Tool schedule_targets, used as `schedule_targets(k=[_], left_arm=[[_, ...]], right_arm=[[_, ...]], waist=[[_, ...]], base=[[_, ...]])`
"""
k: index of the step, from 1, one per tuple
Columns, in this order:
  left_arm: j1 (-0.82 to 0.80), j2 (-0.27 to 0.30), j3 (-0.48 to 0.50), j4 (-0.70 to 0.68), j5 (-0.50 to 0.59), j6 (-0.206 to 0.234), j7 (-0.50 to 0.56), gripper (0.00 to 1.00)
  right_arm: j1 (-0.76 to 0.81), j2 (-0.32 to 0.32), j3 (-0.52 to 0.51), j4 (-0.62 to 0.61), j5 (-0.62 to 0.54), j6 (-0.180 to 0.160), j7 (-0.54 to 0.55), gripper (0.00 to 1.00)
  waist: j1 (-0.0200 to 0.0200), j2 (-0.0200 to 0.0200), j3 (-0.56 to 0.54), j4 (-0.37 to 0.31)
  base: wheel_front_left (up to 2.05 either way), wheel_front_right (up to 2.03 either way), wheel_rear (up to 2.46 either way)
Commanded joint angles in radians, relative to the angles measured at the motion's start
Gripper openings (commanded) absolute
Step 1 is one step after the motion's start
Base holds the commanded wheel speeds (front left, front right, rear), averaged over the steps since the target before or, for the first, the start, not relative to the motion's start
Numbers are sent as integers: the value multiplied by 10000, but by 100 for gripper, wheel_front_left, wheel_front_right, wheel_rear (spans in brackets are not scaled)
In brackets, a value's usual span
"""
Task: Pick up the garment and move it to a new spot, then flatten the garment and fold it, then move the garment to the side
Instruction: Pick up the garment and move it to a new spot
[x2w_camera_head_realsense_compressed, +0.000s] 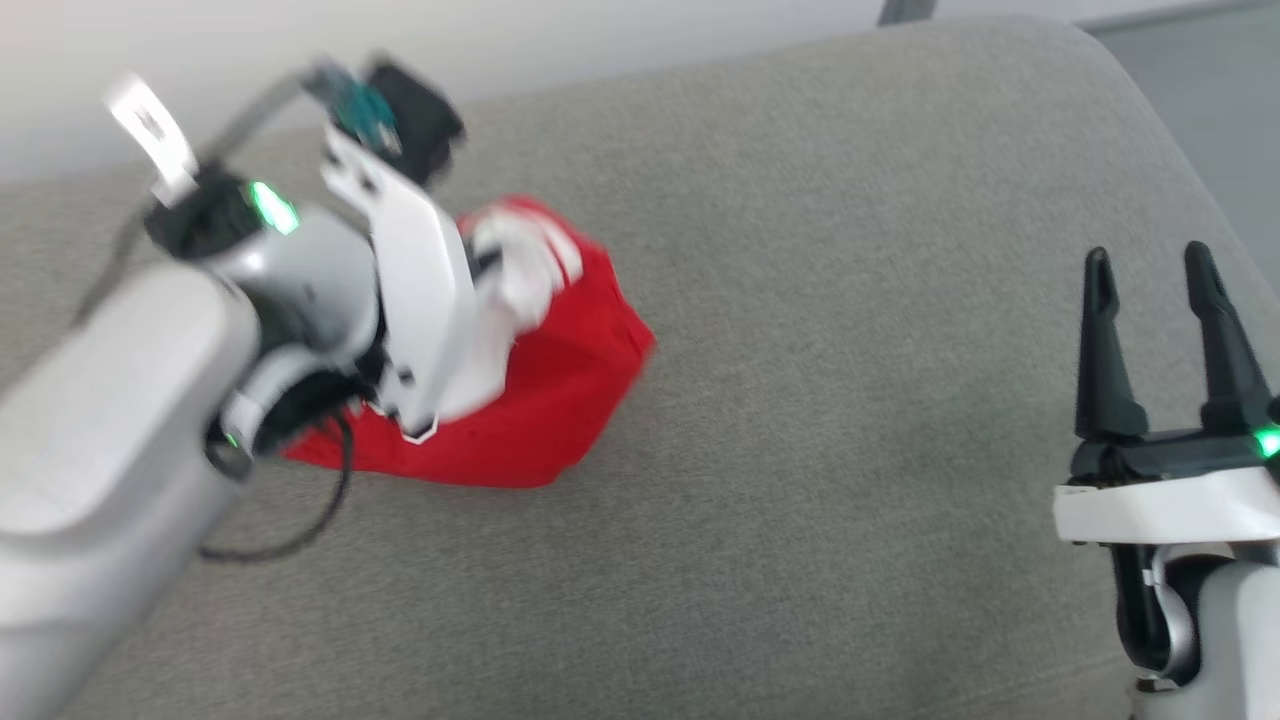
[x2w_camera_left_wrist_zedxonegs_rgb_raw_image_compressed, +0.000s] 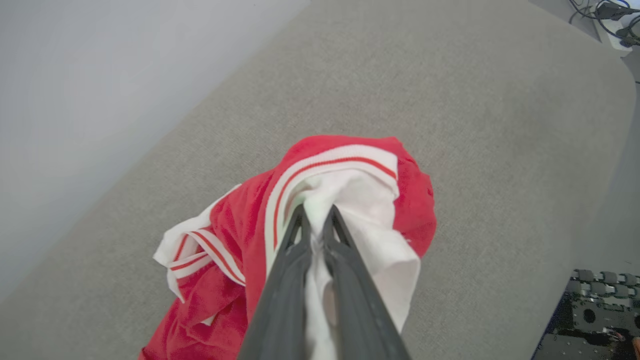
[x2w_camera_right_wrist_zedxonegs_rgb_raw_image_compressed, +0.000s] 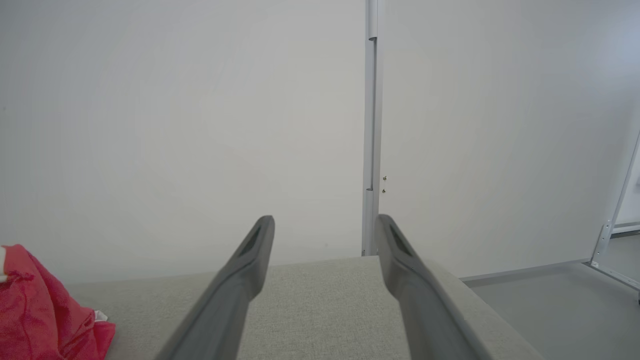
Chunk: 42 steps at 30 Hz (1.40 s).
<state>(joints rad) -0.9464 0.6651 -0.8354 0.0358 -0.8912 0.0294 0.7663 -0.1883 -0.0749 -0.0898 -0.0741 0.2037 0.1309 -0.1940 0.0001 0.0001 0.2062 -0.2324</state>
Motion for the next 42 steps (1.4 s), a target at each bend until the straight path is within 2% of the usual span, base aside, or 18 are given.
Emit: schedule_targets(k=[1, 4, 10, 19, 21, 22, 25, 31, 37, 42], left_arm=[[141, 0, -32, 28, -150, 56, 49, 0], [666, -111, -380, 360, -153, 56, 79, 0], [1329, -420, -1015, 1819, 52, -333, -138, 0], [1942, -1478, -1767, 4266, 39, -875, -584, 0], [1929, -1739, -1698, 4587, -108, -924, -756, 64], [1873, -1837, -1622, 4670, -164, -955, -849, 100], [1650, -1920, -1286, 4741, -362, -992, -1132, 100], [1583, -1551, -849, 4090, -562, -1083, -1677, 100], [2027, -1024, -383, 3124, -501, -734, -2702, 100], [2510, -662, 80, 2455, -170, -465, -4259, 100]], right_arm=[[-106, 31, 49, 47, 39, -3, -62, 100], [-212, 89, 210, 273, 87, -3, -187, 100], [-449, 168, 548, 708, 171, -3, -360, 100], [-731, 215, 1038, 1134, 229, -3, -488, 100], [-749, 215, 1093, 1212, 226, -3, -483, 100], [-761, 202, 1104, 1239, 231, -3, -485, 100], [-746, 98, 1125, 1317, 237, -3, -440, 100], [-481, -118, 1020, 1388, 223, -3, -399, 100], [-229, -285, 868, 1449, 202, -3, -325, 100], [-36, -402, 855, 1557, 226, -3, -290, 100]], waist=[[-1, -1, 186, -175], [-1, -1, 328, -309], [-1, -1, 503, -542], [-1, -1, 565, -621], [-1, -1, 510, -552], [-1, -1, 469, -506], [-1, -1, 312, -318], [-1, -1, -130, 171], [-1, -1, -615, 693], [-1, -1, -955, 1092]], base=[[0, 0, 0], [0, 0, 0], [0, 0, 0], [0, 0, 0], [0, 0, 0], [0, 0, 0], [0, 0, 0], [0, 0, 0], [0, 0, 0], [0, 0, 0]])
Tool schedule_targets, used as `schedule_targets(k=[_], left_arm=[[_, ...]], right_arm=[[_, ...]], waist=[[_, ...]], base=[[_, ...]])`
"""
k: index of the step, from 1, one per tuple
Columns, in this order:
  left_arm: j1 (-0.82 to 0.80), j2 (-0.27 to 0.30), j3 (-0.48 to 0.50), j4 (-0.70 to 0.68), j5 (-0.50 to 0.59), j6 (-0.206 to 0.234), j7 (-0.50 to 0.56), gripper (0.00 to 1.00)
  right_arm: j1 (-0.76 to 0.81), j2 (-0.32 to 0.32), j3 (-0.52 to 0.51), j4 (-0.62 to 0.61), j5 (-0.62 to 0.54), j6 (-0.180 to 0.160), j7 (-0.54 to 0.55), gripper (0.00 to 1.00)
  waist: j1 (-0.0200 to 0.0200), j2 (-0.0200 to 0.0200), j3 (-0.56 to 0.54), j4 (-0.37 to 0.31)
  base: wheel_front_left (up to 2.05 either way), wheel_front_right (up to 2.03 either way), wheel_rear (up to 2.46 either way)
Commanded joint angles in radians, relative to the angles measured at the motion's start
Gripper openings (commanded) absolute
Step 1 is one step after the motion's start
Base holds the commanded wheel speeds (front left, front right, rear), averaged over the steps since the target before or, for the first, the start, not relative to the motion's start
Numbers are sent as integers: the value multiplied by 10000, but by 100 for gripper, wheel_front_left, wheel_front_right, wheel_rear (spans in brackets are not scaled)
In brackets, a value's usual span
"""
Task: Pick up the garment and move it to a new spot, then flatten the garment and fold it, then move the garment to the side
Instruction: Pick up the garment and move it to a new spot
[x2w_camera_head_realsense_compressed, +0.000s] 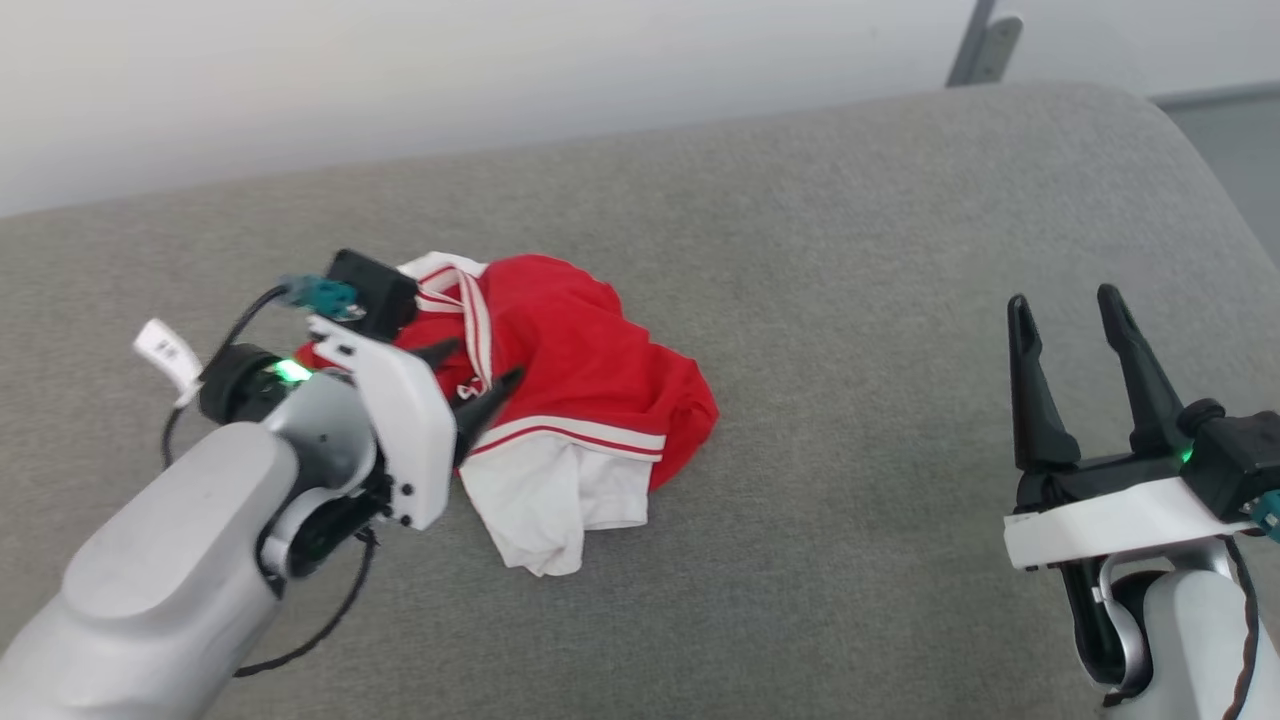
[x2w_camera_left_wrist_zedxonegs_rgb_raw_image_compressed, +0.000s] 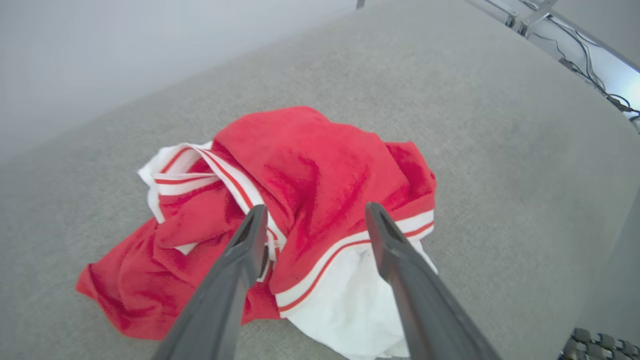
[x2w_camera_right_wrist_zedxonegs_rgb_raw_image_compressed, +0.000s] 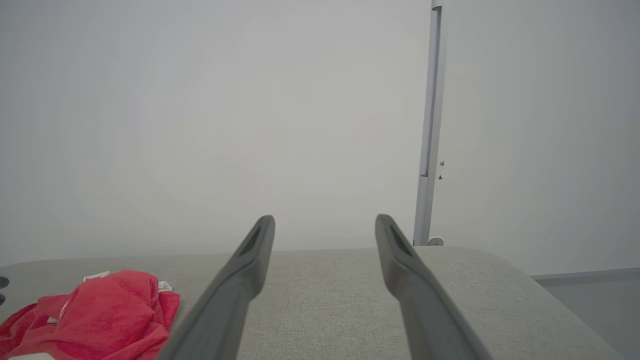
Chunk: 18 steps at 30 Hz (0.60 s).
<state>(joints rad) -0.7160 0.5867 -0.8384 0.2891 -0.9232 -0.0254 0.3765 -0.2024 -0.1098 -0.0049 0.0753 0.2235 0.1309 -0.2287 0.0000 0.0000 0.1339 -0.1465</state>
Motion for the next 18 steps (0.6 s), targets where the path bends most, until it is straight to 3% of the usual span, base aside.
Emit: schedule_targets(k=[1, 18], left_arm=[[329, 183, 221, -150, 238, 154, -720, 100], [3564, 807, 2166, -807, 230, 1446, -6082, 100]], right_arm=[[126, -79, 15, 93, 38, -3, 49, 100], [853, -489, -87, 514, 178, -3, -101, 100]], waist=[[0, 0, -296, 297], [0, 0, -1357, 1146]], base=[[0, 0, 0], [0, 0, 0]])
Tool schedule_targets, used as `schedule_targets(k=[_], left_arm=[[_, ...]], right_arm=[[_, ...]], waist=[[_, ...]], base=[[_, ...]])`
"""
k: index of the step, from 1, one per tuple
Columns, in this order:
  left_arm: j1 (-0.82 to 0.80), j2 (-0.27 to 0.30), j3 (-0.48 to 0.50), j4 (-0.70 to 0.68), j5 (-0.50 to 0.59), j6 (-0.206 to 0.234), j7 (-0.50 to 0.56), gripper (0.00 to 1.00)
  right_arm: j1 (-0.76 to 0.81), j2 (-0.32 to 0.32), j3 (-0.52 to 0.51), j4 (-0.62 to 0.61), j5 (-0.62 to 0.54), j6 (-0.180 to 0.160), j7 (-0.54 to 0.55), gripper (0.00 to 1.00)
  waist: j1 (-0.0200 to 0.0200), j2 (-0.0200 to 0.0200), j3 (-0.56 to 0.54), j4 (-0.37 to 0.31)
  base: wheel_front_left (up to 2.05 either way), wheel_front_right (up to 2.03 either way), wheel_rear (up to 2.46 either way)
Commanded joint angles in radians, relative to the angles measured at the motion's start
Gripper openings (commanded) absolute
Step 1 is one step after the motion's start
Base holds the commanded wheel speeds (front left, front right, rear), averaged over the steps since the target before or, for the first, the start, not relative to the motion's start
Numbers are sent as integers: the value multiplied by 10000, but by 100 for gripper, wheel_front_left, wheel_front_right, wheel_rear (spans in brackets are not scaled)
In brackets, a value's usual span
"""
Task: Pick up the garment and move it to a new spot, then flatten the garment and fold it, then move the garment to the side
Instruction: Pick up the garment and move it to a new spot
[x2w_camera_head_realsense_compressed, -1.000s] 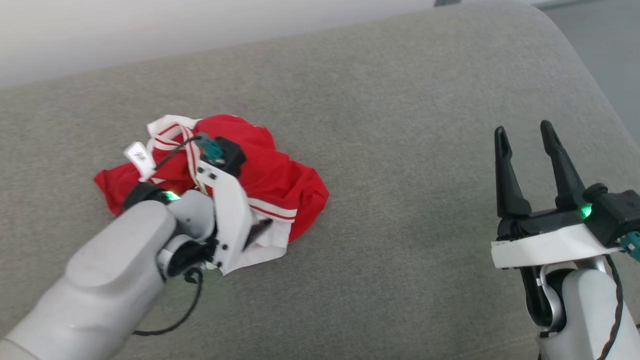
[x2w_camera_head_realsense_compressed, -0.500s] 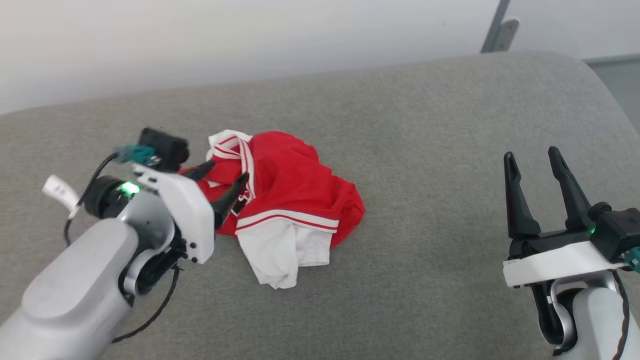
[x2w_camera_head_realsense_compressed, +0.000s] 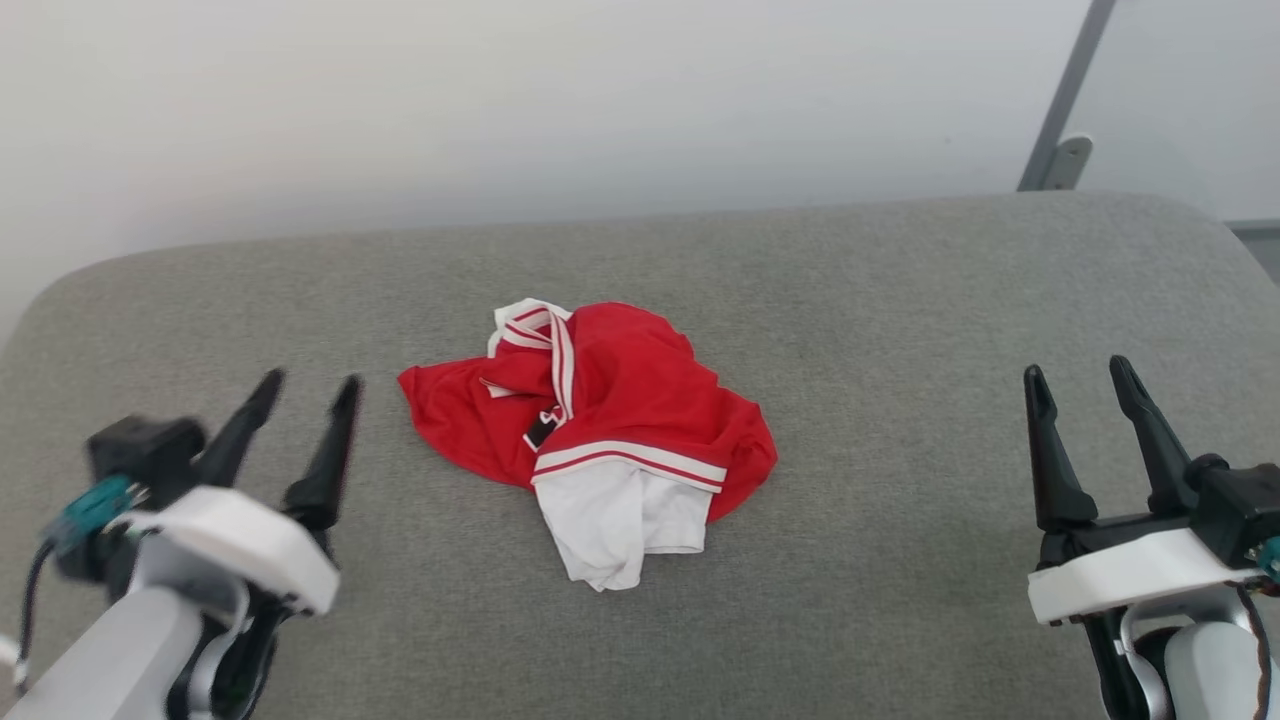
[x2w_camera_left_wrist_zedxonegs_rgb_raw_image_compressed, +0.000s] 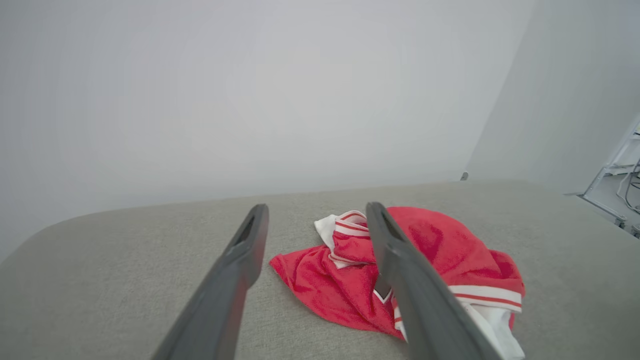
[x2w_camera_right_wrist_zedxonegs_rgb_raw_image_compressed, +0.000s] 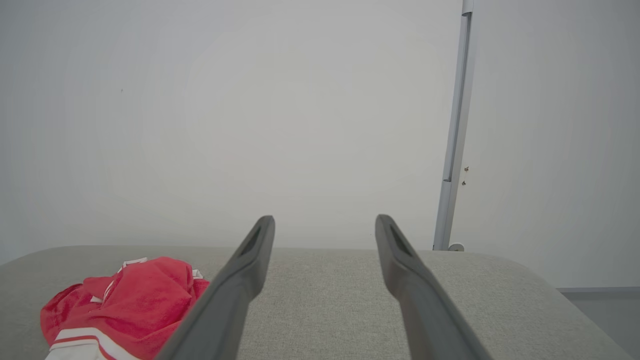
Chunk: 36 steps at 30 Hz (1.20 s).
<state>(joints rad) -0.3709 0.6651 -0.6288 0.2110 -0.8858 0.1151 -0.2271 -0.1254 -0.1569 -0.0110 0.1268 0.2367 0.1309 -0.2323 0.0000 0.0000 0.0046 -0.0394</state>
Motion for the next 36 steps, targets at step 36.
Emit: schedule_targets(k=[36], left_arm=[[6178, -4299, 7266, -1466, 4000, -2174, -393, 100]], right_arm=[[959, 149, -687, 243, 65, -3, -268, 100]], waist=[[0, 0, -489, 957]], base=[[0, 0, 0]])
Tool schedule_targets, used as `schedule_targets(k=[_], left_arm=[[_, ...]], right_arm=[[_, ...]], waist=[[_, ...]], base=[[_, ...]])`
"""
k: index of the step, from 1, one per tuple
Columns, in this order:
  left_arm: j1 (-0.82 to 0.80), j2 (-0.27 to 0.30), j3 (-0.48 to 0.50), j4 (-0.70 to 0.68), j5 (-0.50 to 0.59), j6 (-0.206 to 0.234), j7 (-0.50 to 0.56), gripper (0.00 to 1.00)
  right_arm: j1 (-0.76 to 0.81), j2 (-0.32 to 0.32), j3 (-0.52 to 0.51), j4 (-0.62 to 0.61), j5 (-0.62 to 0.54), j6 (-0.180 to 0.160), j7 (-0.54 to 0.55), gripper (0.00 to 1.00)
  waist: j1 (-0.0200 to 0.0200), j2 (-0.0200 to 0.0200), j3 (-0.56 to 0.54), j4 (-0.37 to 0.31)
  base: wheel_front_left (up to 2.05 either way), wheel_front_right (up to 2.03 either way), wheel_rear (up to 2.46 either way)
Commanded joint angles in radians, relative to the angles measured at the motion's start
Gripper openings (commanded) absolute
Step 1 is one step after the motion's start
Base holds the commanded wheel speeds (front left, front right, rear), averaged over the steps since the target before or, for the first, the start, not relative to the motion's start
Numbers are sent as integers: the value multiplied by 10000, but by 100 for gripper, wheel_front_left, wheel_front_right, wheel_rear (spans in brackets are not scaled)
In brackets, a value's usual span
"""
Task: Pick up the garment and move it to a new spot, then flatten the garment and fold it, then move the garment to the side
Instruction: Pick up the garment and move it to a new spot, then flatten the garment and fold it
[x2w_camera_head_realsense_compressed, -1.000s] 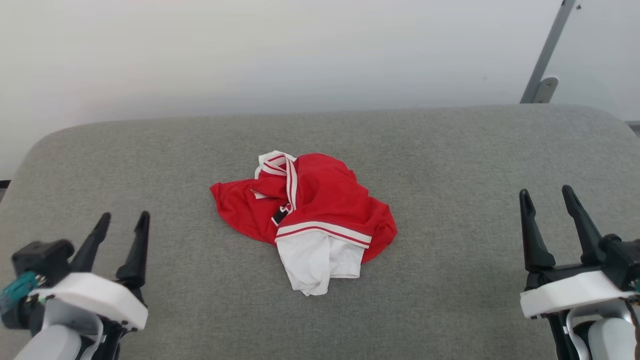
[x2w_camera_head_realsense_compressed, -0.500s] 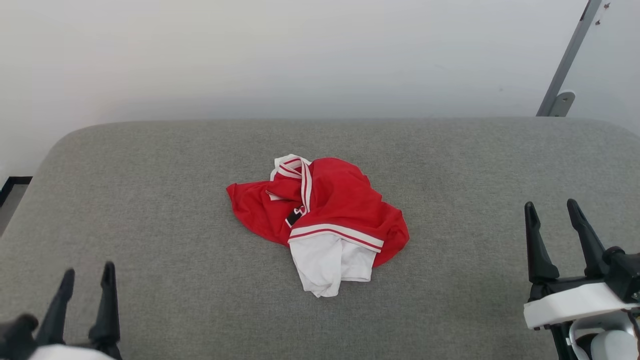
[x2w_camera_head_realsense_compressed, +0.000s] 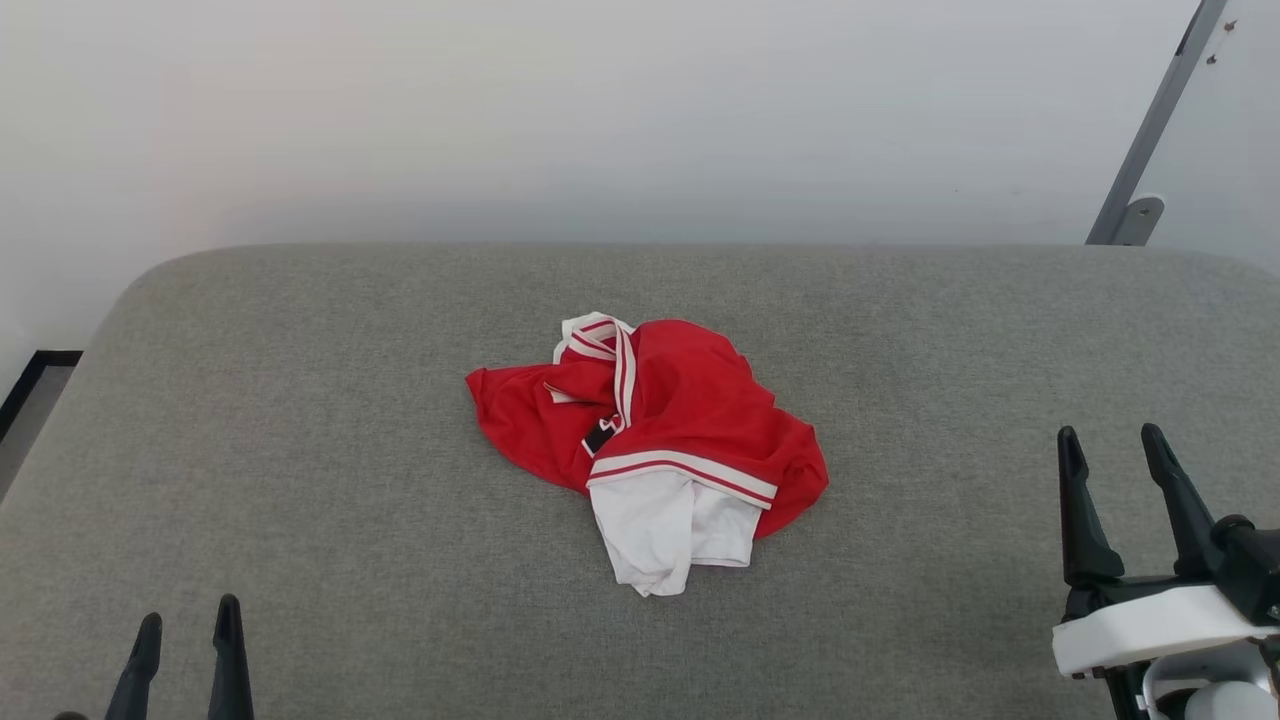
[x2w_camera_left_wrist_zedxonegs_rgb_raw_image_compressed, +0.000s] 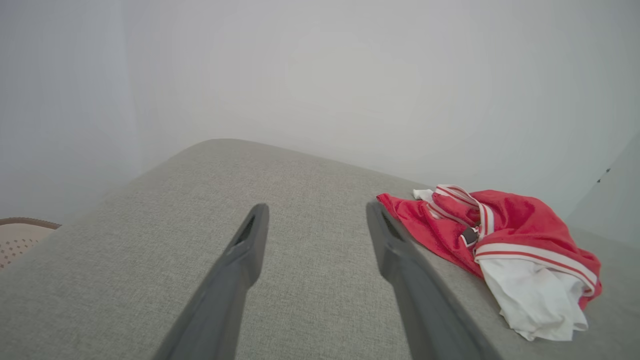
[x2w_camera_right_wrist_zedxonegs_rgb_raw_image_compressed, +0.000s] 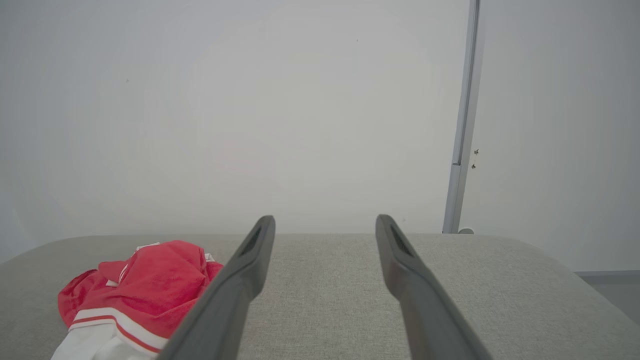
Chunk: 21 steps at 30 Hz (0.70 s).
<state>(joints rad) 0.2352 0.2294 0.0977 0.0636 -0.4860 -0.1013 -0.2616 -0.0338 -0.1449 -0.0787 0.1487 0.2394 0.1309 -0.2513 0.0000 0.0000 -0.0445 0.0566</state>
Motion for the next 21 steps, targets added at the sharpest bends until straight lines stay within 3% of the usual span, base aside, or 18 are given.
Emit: schedule_targets(k=[1, 12, 21], left_arm=[[99, -56, 84, 31, 58, -50, -46, 100], [-15, -770, 442, 258, 655, -276, -46, 100], [-99, -788, 350, 117, 535, -292, -47, 100]], right_arm=[[61, 41, -27, 20, 28, -3, -86, 100], [233, 187, -145, 59, 44, -3, -111, 100], [307, 204, -92, 217, 125, -3, -124, 100]], waist=[[0, 0, -10, 3], [0, 0, -92, 26], [0, 0, -92, 66]], base=[[0, 0, 0], [0, 0, 0], [0, 0, 0]])
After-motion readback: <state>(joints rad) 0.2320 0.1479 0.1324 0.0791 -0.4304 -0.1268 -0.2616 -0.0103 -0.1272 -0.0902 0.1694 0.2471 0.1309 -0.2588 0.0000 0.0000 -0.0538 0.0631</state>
